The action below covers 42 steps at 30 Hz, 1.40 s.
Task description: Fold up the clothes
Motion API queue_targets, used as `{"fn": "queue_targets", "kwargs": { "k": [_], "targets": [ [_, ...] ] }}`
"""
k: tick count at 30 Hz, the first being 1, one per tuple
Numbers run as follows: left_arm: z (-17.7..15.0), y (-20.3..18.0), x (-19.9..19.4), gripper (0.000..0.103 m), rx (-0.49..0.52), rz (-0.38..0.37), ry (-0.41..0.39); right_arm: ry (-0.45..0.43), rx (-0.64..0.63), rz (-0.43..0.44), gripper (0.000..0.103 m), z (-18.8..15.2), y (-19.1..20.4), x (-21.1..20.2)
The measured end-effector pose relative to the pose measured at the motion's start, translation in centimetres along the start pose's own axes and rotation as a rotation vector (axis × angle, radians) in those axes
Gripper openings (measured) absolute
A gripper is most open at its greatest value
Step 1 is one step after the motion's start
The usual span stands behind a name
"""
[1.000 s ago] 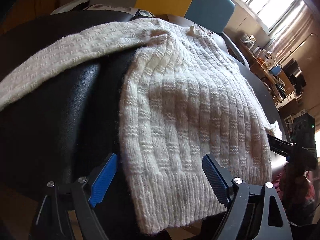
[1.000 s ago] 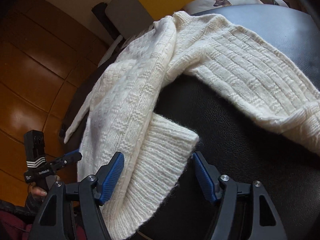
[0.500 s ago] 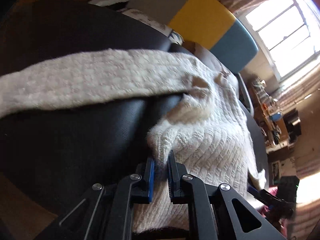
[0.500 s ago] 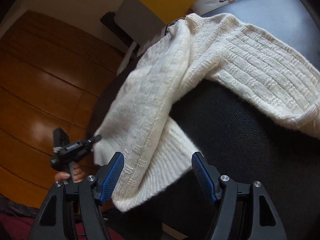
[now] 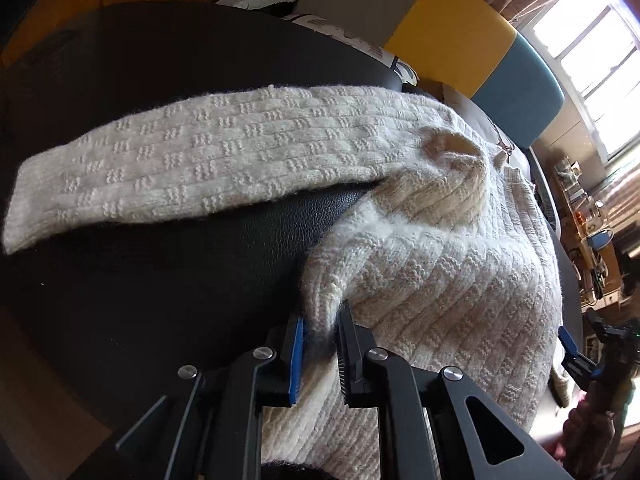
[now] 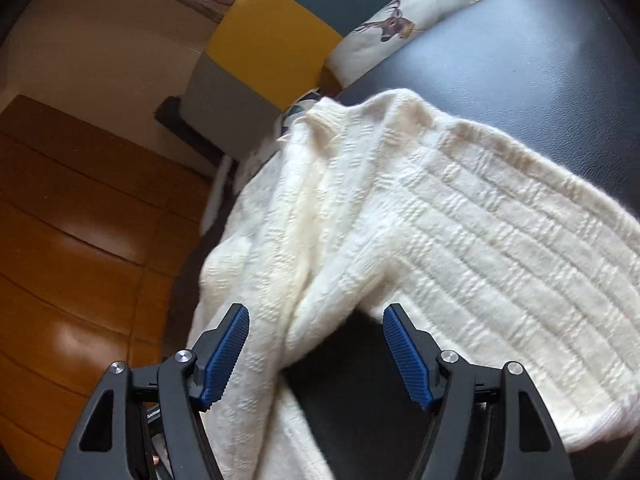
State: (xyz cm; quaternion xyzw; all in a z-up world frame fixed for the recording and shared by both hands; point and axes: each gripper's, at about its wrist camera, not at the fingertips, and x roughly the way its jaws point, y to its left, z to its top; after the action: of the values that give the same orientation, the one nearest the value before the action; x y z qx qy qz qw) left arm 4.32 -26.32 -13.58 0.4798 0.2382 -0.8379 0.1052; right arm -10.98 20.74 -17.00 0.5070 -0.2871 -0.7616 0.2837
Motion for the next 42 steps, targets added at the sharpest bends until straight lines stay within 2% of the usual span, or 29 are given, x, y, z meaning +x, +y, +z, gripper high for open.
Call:
{"fn": "queue_targets", "kwargs": {
  "k": [1, 2, 6, 7, 12, 15, 18, 21, 23, 26, 30, 31, 33, 36, 38, 39, 41, 42],
  "targets": [
    [-0.1, 0.0, 0.1, 0.014, 0.004, 0.002, 0.002, 0.011, 0.012, -0.069, 0.071, 0.3, -0.5, 0.3],
    [-0.1, 0.0, 0.2, 0.014, 0.008, 0.005, 0.004, 0.012, 0.014, -0.095, 0.068, 0.7, -1.2, 0.5],
    [-0.4, -0.1, 0.7, 0.016, 0.024, 0.014, 0.012, 0.003, 0.009, -0.206, 0.04, 2.5, -2.8, 1.0],
    [-0.4, -0.1, 0.8, 0.016, 0.027, 0.016, 0.014, -0.005, 0.002, -0.222, 0.037, 3.1, -3.0, 1.0],
    [-0.3, -0.4, 1.0, 0.025, 0.029, -0.003, 0.026, -0.03, -0.006, -0.201, 0.04, 4.0, -2.9, -0.2],
    [-0.3, -0.1, 1.0, 0.027, 0.013, -0.026, 0.032, -0.005, -0.136, -0.106, 0.046, 1.5, 0.6, -1.5],
    [-0.3, 0.1, 0.9, 0.028, 0.005, -0.039, 0.031, 0.136, -0.273, -0.025, 0.046, -2.3, 3.5, -0.9],
    [-0.3, 0.1, 0.9, 0.032, 0.005, -0.049, 0.029, 0.282, -0.355, 0.036, 0.046, -5.7, 5.2, 0.6],
    [-0.3, -0.1, 0.9, 0.033, 0.009, -0.05, 0.025, 0.321, -0.378, 0.043, 0.046, -6.8, 6.0, 2.0],
    [-0.2, -0.3, 1.0, 0.037, 0.017, -0.05, 0.023, 0.355, -0.401, 0.01, 0.046, -7.6, 7.0, 4.2],
    [-0.2, -0.6, 1.1, 0.045, 0.027, -0.059, 0.021, 0.364, -0.464, -0.023, 0.049, -8.6, 8.2, 5.4],
    [-0.3, -0.7, 1.1, 0.047, 0.029, -0.062, 0.02, 0.361, -0.446, -0.02, 0.05, -8.8, 7.9, 5.3],
    [-0.4, -0.9, 1.2, 0.054, 0.033, -0.067, 0.016, 0.349, -0.371, 0.014, 0.051, -8.6, 7.0, 5.0],
    [-0.5, -1.5, 1.2, 0.062, 0.053, -0.065, 0.012, 0.303, -0.24, 0.114, 0.052, -8.0, 4.8, 3.9],
    [-0.6, -1.9, 1.3, 0.066, 0.068, -0.06, 0.01, 0.292, -0.242, 0.15, 0.052, -8.2, 4.3, 3.5],
    [-0.7, -2.0, 1.3, 0.068, 0.075, -0.058, 0.01, 0.285, -0.255, 0.162, 0.052, -8.3, 4.2, 3.3],
    [-0.7, -2.2, 1.4, 0.069, 0.086, -0.051, 0.008, 0.26, -0.42, 0.112, 0.055, -9.5, 5.8, 3.2],
    [-0.7, -2.3, 1.4, 0.07, 0.089, -0.048, 0.008, 0.256, -0.425, 0.104, 0.06, -9.7, 6.1, 3.2]
  ]
}}
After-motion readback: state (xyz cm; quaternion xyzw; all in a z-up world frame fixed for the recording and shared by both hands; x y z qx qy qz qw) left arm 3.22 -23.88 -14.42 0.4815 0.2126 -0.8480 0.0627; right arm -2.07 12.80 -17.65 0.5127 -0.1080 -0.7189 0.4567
